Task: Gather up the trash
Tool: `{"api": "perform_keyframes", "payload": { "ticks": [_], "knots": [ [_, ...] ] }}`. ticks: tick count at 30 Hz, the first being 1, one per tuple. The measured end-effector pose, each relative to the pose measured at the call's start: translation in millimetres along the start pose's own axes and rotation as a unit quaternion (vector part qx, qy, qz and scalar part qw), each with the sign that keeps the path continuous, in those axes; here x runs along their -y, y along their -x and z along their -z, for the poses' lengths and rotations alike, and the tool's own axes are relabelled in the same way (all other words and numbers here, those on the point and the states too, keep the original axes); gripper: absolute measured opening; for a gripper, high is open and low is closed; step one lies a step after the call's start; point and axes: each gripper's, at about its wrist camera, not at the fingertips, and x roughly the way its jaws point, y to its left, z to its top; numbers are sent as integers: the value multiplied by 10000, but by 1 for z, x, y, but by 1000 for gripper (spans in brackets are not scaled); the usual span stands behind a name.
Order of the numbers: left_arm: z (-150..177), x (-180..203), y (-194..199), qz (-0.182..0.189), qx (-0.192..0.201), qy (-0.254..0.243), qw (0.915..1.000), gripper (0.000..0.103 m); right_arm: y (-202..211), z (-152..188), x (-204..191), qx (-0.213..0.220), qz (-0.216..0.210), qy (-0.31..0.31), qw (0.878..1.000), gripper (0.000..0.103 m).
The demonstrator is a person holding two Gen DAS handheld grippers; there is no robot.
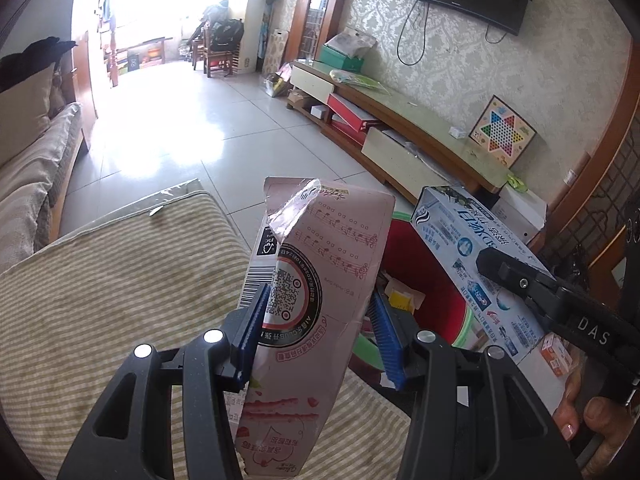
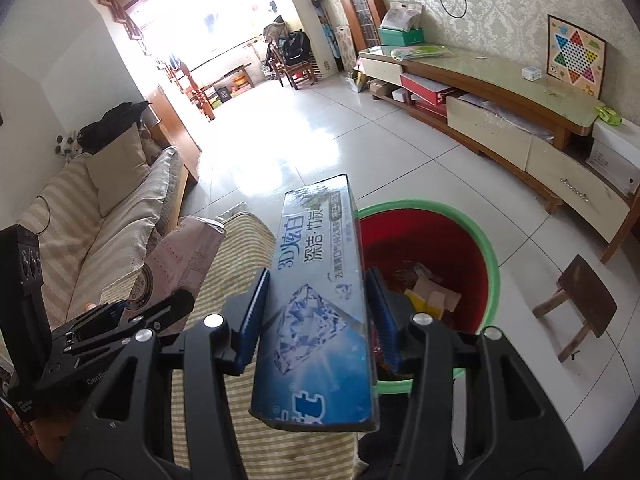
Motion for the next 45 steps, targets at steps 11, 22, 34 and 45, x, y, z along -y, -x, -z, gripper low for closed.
{"api": "perform_keyframes", "payload": {
  "ticks": [11, 22, 34, 45],
  "knots": [
    [-20, 35, -48, 242, -394, -259, 9986, 47, -7, -10, 39, 132, 205, -371, 9990, 48],
    [-29, 7, -19, -126, 177, 130, 9997, 92, -8, -9, 33, 276, 553, -207, 9979, 82],
    [-25, -42, 157, -1617, 2625, 72, 9513, 95, 78, 17, -84, 2858, 434, 473, 9561, 99],
    [-9, -85, 213, -1742, 2450, 247, 9534, 95, 61, 35, -146, 2239, 277, 435, 9733, 99]
  ]
}}
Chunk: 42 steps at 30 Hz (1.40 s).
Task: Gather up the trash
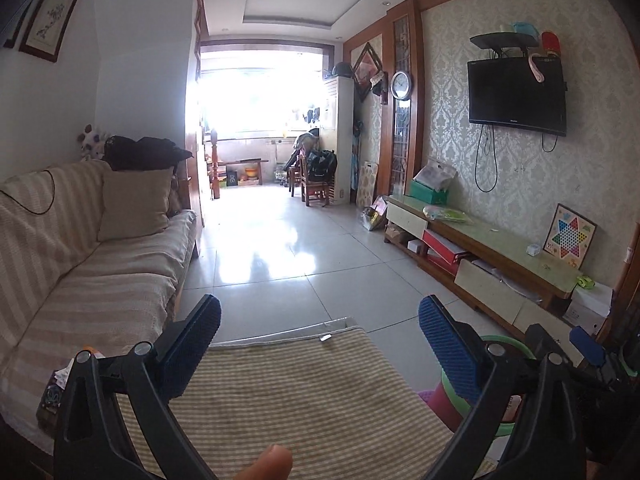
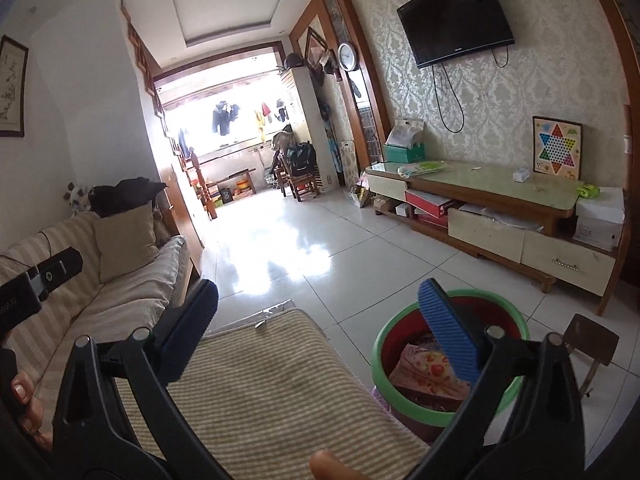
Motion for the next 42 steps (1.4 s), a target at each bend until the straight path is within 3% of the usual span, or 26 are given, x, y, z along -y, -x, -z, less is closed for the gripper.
{"api": "perform_keyframes", "payload": {
  "ticks": [6, 13, 42],
  "knots": [
    [2, -20, 8, -66, 7, 69, 10000, 95, 5, 6, -24, -3, -18, 438, 9990, 99],
    [1, -34, 12, -47, -5, 317, 9995, 95, 3, 8, -30, -167, -76, 473, 9987, 99],
    [8, -21, 3, -59, -158, 242, 9996, 95, 1, 24, -28, -475, -105, 521, 9975, 99]
  ]
}}
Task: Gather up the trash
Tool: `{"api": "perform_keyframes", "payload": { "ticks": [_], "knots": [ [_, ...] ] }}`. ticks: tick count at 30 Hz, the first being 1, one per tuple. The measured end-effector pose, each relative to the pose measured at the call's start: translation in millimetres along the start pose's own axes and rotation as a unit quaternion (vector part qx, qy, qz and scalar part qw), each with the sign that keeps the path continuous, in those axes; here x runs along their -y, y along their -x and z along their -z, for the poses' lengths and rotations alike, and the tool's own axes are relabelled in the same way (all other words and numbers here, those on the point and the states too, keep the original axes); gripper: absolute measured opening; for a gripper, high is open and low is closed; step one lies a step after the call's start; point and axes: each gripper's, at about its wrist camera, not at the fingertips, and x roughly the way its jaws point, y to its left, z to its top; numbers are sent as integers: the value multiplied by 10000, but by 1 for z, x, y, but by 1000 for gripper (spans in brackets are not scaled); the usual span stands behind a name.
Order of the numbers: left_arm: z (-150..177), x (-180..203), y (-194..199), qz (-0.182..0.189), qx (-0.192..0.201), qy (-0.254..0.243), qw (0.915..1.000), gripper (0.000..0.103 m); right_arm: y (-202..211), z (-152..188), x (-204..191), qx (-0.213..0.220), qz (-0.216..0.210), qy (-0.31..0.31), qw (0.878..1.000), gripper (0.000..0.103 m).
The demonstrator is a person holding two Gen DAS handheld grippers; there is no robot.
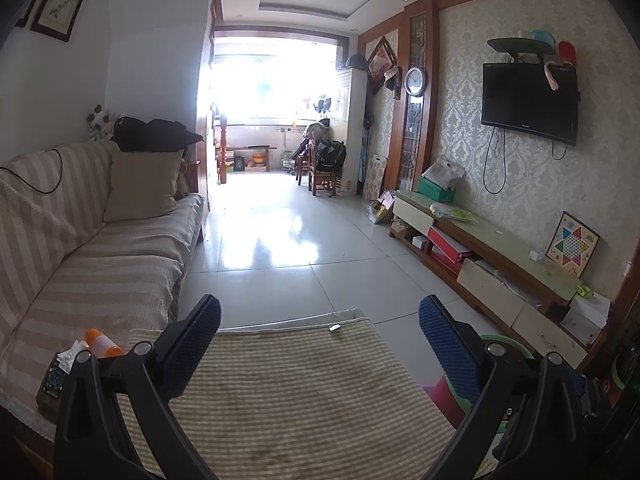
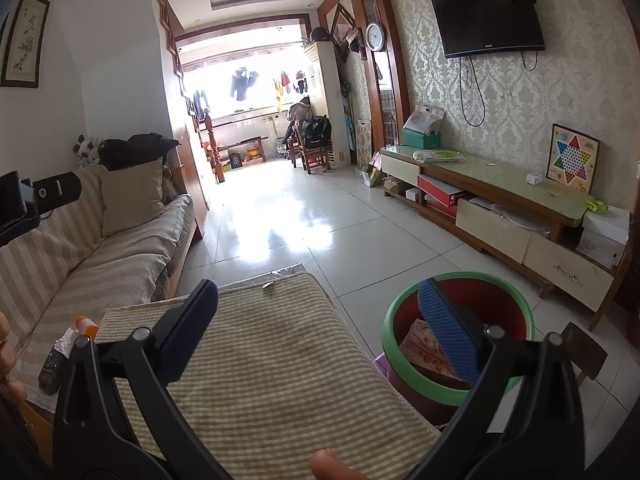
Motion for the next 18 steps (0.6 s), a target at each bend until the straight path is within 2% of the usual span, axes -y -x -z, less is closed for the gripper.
{"api": "perform_keyframes", "payload": {
  "ticks": [7, 10, 15, 18],
  "knots": [
    [3, -5, -4, -6, -58, 92, 9999, 95, -6, 4, -6, -129, -61, 65, 9999, 99],
    [6, -8, -6, -28, -148, 136, 9998, 95, -17, 10, -11, -330, -127, 182, 9992, 99],
    [29, -30, -11, -68, -483, 409, 9980, 95, -80, 41, -31, -1153, -409, 794, 9893, 99],
    [55, -48, -5, -443, -598, 474, 9961, 95, -129, 68, -45, -1634, -543, 1176, 9780, 99]
  ]
}}
